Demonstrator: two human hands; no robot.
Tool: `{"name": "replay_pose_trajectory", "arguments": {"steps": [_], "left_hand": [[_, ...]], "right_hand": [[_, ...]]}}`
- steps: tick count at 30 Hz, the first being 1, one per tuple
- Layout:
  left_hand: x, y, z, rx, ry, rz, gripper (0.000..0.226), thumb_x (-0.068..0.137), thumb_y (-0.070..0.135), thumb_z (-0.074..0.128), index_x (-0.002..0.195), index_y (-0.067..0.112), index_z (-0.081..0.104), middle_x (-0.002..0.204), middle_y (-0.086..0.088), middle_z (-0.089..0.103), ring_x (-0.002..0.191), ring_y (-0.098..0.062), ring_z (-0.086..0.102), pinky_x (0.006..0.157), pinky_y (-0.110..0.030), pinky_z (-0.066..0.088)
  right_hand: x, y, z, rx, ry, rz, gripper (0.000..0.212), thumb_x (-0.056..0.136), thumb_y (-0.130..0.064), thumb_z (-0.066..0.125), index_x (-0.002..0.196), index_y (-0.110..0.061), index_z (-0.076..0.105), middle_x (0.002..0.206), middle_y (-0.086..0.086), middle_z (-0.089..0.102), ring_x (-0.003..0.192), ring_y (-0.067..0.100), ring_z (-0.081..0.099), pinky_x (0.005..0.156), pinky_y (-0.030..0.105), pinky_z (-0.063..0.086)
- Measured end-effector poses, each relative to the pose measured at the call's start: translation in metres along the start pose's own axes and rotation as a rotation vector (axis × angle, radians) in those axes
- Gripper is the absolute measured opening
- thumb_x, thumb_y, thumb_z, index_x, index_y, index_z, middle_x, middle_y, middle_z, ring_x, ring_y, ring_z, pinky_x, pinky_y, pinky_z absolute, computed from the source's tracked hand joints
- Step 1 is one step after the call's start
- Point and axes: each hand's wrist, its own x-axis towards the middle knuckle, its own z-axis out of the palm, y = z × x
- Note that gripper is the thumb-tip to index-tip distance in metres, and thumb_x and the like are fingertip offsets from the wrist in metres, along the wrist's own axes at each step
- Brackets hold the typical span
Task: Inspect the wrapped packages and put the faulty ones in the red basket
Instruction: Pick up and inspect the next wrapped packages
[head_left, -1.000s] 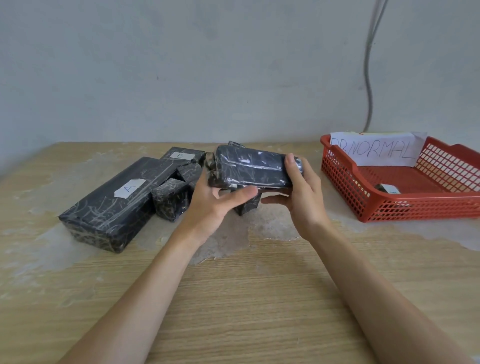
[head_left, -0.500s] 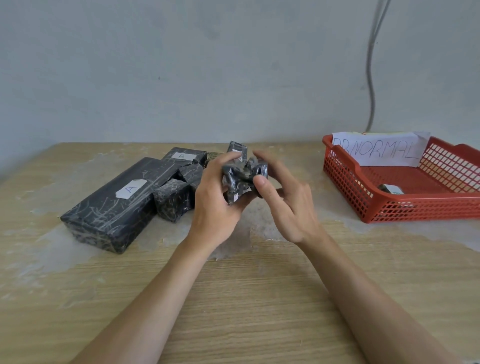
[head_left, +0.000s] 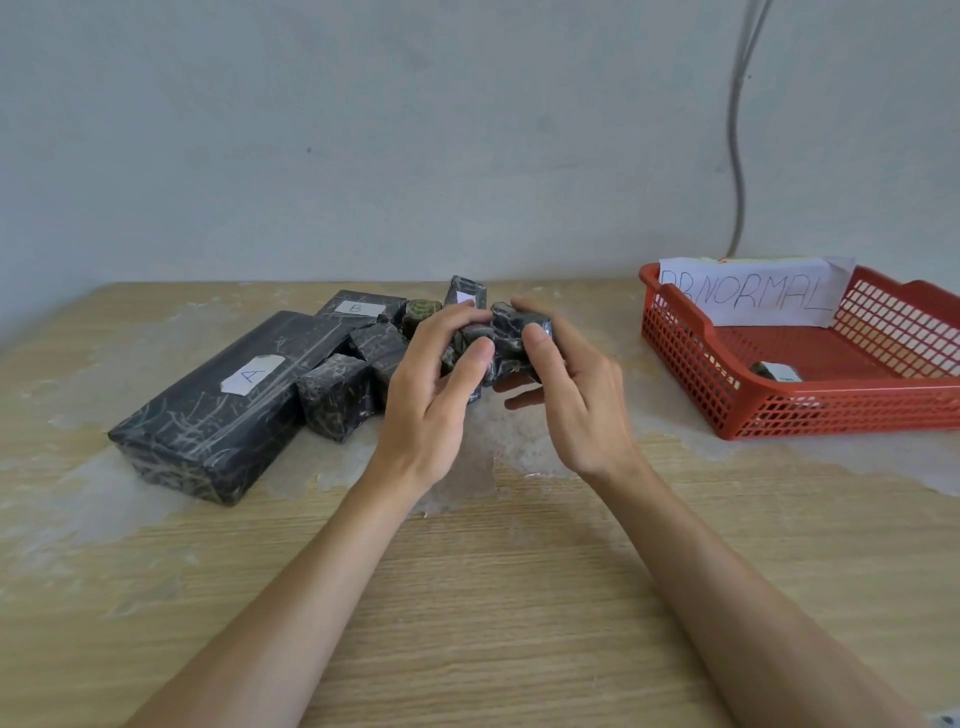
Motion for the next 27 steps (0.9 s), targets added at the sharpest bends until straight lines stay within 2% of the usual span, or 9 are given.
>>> {"name": "replay_pose_trajectory", "arguments": {"steps": [2,6,9,13,16,19,22,25,27], "left_hand": [[-0.0001,0.0001,-0.0002,-0.028,0.01,-0.023,0.047,0.101,0.049,0.053,0.134,0.019,0.065,0.141,0.007,0.063,0.137,-0.007,0.055,0.114,-0.023,0.041],[0.0022,-0.0017,-0.0012,-0.122,0.106,-0.11,0.042,0.098,0.053,0.058,0.127,0.024,0.069,0.117,0.013,0.07,0.112,-0.014,0.066,0.108,-0.052,0.052],[0.0027,-0.0003,-0.0041,-0.133,0.086,-0.128,0.041,0.096,0.052,0.062,0.128,0.027,0.069,0.111,0.017,0.068,0.106,-0.01,0.064,0.105,-0.042,0.053],[0.0014,-0.0001,-0.0062,-0.176,-0.003,-0.124,0.045,0.092,0.032,0.074,0.135,0.022,0.065,0.134,0.0,0.068,0.125,-0.016,0.065,0.102,-0.028,0.055],[0.0008,0.0011,-0.0023,-0.16,-0.02,-0.114,0.045,0.094,0.033,0.072,0.137,0.021,0.064,0.141,0.003,0.065,0.132,-0.012,0.061,0.103,-0.021,0.051],[0.0021,-0.0025,-0.0032,-0.118,0.026,-0.096,0.045,0.097,0.046,0.065,0.135,0.023,0.066,0.142,0.006,0.065,0.136,-0.015,0.059,0.115,-0.037,0.048],[0.0022,-0.0069,-0.0033,-0.1,0.06,-0.099,0.041,0.099,0.05,0.062,0.132,0.026,0.068,0.139,0.006,0.067,0.136,-0.021,0.06,0.116,-0.054,0.046],[0.0021,-0.0039,-0.004,-0.144,0.03,-0.119,0.042,0.097,0.046,0.064,0.134,0.026,0.066,0.142,0.005,0.065,0.137,-0.02,0.059,0.116,-0.05,0.047],[0.0021,-0.0024,-0.0057,-0.181,-0.001,-0.116,0.045,0.094,0.041,0.067,0.135,0.022,0.065,0.143,0.003,0.064,0.136,-0.018,0.059,0.111,-0.037,0.05]], "right_hand": [[-0.0005,0.0018,0.0007,0.006,-0.019,-0.019,0.039,0.113,-0.035,0.048,0.147,-0.023,0.062,0.101,0.001,0.081,0.09,0.014,0.08,0.075,0.041,0.067],[-0.0007,0.0041,-0.0002,0.008,-0.116,-0.016,0.048,0.105,-0.044,0.061,0.151,-0.034,0.056,0.106,0.006,0.081,0.093,0.018,0.081,0.085,0.048,0.065],[-0.0002,0.0058,0.0001,0.043,-0.118,-0.015,0.051,0.101,-0.044,0.062,0.151,-0.036,0.057,0.102,0.023,0.077,0.092,0.027,0.08,0.087,0.047,0.065],[-0.0015,0.002,-0.0007,0.096,-0.081,0.012,0.042,0.107,-0.034,0.058,0.148,-0.026,0.061,0.11,0.003,0.081,0.098,0.017,0.08,0.087,0.042,0.066],[-0.0002,0.0012,-0.0008,0.13,-0.022,0.03,0.033,0.112,-0.024,0.054,0.142,-0.018,0.066,0.109,-0.002,0.082,0.099,0.015,0.08,0.083,0.044,0.067],[-0.0002,0.0012,0.0001,0.124,-0.028,0.039,0.036,0.111,-0.028,0.054,0.145,-0.02,0.064,0.11,-0.002,0.082,0.101,0.015,0.08,0.084,0.044,0.067],[-0.0008,0.0019,-0.0009,0.109,-0.076,0.04,0.046,0.103,-0.031,0.059,0.148,-0.026,0.062,0.11,-0.002,0.082,0.101,0.014,0.08,0.086,0.039,0.065],[-0.0002,0.0034,-0.0017,0.111,-0.08,0.035,0.048,0.101,-0.027,0.059,0.149,-0.025,0.061,0.115,-0.005,0.08,0.099,0.015,0.08,0.085,0.037,0.065],[0.0002,0.0035,-0.0018,0.129,-0.079,0.042,0.047,0.101,-0.027,0.058,0.148,-0.025,0.061,0.119,-0.005,0.08,0.101,0.015,0.08,0.083,0.035,0.065]]}}
